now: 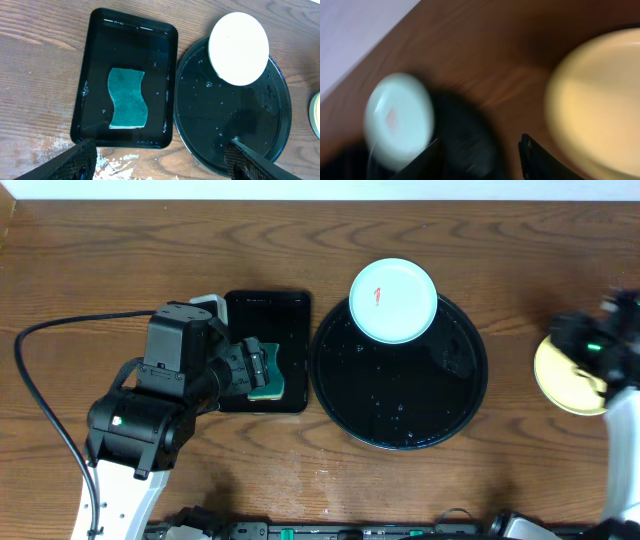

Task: Clean dirty plates on tray and stack at the side
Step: 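Grasp the last pale green plate rim with right gripper, pull center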

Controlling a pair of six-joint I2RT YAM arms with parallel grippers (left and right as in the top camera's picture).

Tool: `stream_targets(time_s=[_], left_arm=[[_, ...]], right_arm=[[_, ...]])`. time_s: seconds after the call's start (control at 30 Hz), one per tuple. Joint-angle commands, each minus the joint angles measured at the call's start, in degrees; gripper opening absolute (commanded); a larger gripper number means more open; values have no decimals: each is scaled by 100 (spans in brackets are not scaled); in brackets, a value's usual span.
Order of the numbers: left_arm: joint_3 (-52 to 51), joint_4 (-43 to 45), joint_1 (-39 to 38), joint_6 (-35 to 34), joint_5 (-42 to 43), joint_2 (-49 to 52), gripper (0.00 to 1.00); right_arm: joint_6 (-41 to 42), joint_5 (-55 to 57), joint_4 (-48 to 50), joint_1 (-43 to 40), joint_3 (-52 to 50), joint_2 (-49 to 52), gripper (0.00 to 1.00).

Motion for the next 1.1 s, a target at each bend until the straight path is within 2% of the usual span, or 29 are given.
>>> stream_targets(time_s=[0.0,0.13,0.17,0.23,0.47,0.63,0.67,0.7,0.8,0.93,1.07], left_arm=[[98,-9,35,55,9,-4,82],[98,-9,35,55,9,-4,82],[98,-9,35,55,9,-4,82],[98,-9,35,55,9,-4,82],[98,-9,35,55,9,-4,82],[98,-9,35,55,9,-4,82],[98,-9,35,55,9,-4,82],[98,-9,35,55,7,-4,82],[98,-9,35,55,9,-4,82],[98,-9,35,55,9,-4,82],[98,-9,35,55,9,-4,82]], right_arm=[[-658,-81,-122,1145,37,66,47],[-811,1731,210,2549,35,544,57],[-811,2345,459,2850,35,787,58],[-811,2828,848,3091,35,1139,57],[-699,2922,2717,3136,37,2695,50],[-560,2435,3506,3136,37,3425,50],[-461,2435,3556,3139,37,3504,46],[-348,2503,3576,3136,37,3589,32],[-66,2736,3532,3130,37,3624,1],[98,2761,3191,3143,37,3292,1],[297,2761,2428,3143,37,2535,1]])
